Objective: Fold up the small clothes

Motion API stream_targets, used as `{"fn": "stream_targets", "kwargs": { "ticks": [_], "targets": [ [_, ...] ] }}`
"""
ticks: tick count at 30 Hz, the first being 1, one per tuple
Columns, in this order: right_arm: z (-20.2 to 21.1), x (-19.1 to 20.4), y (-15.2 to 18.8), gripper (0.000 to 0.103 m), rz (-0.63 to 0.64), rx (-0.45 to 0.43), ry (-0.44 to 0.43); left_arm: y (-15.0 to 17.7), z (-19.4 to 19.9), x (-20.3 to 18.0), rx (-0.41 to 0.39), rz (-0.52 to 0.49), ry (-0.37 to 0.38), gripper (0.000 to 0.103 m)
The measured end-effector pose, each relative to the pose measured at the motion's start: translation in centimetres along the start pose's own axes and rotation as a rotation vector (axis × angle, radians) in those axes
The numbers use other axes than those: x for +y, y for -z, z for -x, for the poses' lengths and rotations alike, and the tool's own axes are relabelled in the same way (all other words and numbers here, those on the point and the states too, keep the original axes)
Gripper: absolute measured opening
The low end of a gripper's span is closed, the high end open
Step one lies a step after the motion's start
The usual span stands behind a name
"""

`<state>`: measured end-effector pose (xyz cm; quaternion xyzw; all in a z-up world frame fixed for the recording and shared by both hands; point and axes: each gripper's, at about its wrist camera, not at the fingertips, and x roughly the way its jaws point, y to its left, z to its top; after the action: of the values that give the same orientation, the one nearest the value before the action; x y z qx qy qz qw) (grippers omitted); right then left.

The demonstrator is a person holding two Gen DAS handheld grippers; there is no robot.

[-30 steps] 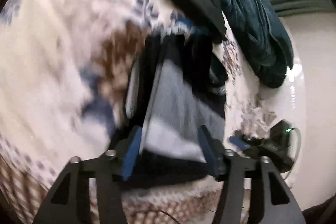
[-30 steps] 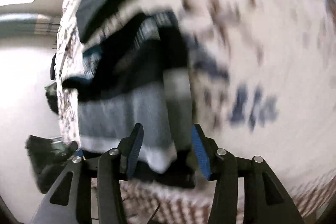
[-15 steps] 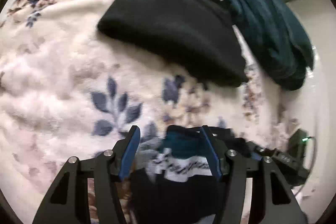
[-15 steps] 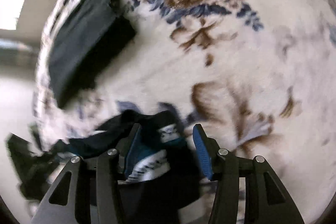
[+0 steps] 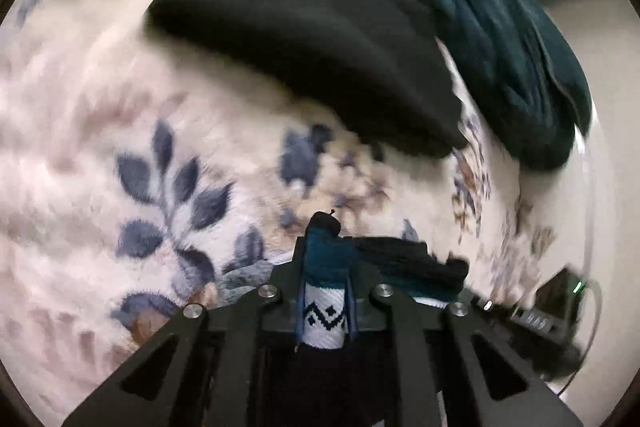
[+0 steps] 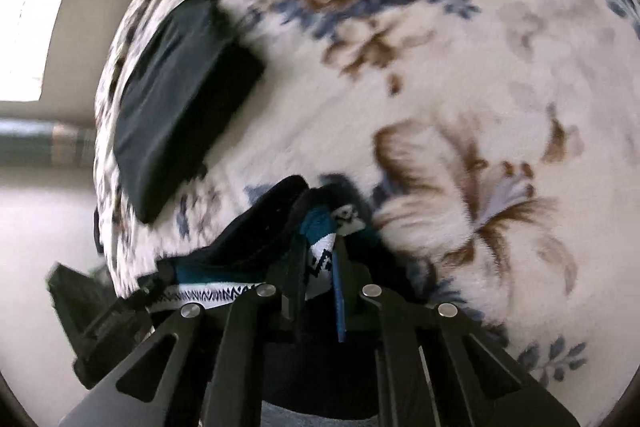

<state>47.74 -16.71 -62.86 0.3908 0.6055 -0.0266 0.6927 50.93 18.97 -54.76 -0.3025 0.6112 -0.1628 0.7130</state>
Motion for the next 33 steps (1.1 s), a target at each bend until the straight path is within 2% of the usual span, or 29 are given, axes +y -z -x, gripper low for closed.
{"fn": "stream_targets", "kwargs": {
  "ticks": [1, 3, 5, 6, 8, 9, 10, 13, 15, 18, 19, 20, 22, 23, 24, 27, 28, 29, 30, 31, 33],
  "targets": [
    [0.0, -0.3, -0.2, 0.012, -0.003, 0.022, -0.005, -0.1, -0.1, 0.8, 0.010, 0.054, 0.018, 0.016],
    [-0.4, -0.2, -0.5, 0.014, -0.005, 0.047, -0.014, -0.2, 0.3, 1.4, 0.005, 0.090, 0.043, 0.017],
    [-0.5, 0.0, -0.7, 0.031, 0.015, 0.075, -0.044, -0.2, 0.6, 1.3, 0.002, 0.092, 0.064, 0.021],
    [-0.8, 0.2, -0.8, 0.049, 0.028, 0.090, -0.051, -0.1, 0.7, 1.1, 0.003, 0.080, 0.071, 0.020],
    [-1.1, 0.2, -0.7, 0.047, 0.052, 0.094, -0.082, 0.0, 1.2, 0.5, -0.025, 0.019, 0.043, 0.018],
    [-1.1, 0.3, -0.6, 0.016, 0.058, 0.073, -0.075, 0.0, 1.4, 0.0, -0.043, -0.011, 0.042, 0.012],
    [-0.9, 0.3, -0.6, 0.010, 0.051, 0.053, -0.055, 0.0, 1.8, -0.4, -0.056, -0.030, 0.038, 0.011],
    [-0.2, 1.1, -0.9, 0.009, 0.037, -0.011, -0.056, -0.5, 2.2, -1.2, -0.067, -0.098, -0.012, 0.011],
    [-0.7, 1.8, -1.1, 0.009, 0.081, -0.017, -0.031, -1.0, 1.4, -0.1, -0.046, -0.064, -0.048, 0.011],
    [-1.7, 1.5, -1.3, 0.013, 0.071, 0.059, -0.061, -1.3, 1.0, 1.6, -0.008, 0.000, -0.025, 0.015],
    [-1.3, 1.0, -1.4, 0.019, 0.061, 0.081, -0.070, -1.1, 1.7, 2.0, -0.003, 0.039, 0.022, 0.016],
    [-0.6, 0.6, -1.4, 0.023, 0.056, 0.091, -0.075, -0.9, 2.3, 2.2, -0.003, 0.056, 0.045, 0.024],
    [1.1, -0.5, -0.9, 0.045, 0.055, 0.090, -0.088, 0.2, 4.0, 2.3, -0.018, 0.078, 0.095, 0.032],
    [1.9, -1.0, -0.6, 0.049, 0.058, 0.089, -0.093, 0.8, 4.5, 2.2, -0.019, 0.078, 0.113, 0.033],
    [2.5, -1.6, -0.2, 0.051, 0.063, 0.099, -0.090, 1.4, 4.8, 2.0, -0.015, 0.075, 0.121, 0.036],
    [2.3, -3.1, 1.3, 0.051, 0.050, 0.165, -0.098, 3.0, 4.5, 1.2, -0.002, 0.027, 0.110, 0.033],
    [1.8, -3.5, 2.0, 0.050, 0.034, 0.185, -0.118, 3.5, 4.1, 0.9, -0.008, -0.001, 0.083, 0.033],
    [1.5, -3.7, 2.4, 0.044, 0.030, 0.185, -0.133, 3.7, 3.9, 0.7, -0.011, -0.022, 0.075, 0.022],
    [1.2, -3.5, 2.9, 0.014, 0.039, 0.183, -0.148, 3.7, 3.7, 0.3, -0.018, -0.048, 0.057, 0.008],
    [1.1, -3.2, 3.2, 0.007, 0.055, 0.177, -0.135, 3.7, 3.6, 0.0, -0.028, -0.082, 0.007, 0.008],
    [0.9, -3.0, 3.5, 0.007, 0.084, 0.149, -0.118, 3.3, 3.3, 0.4, -0.017, -0.108, -0.051, 0.008]
  ]
}}
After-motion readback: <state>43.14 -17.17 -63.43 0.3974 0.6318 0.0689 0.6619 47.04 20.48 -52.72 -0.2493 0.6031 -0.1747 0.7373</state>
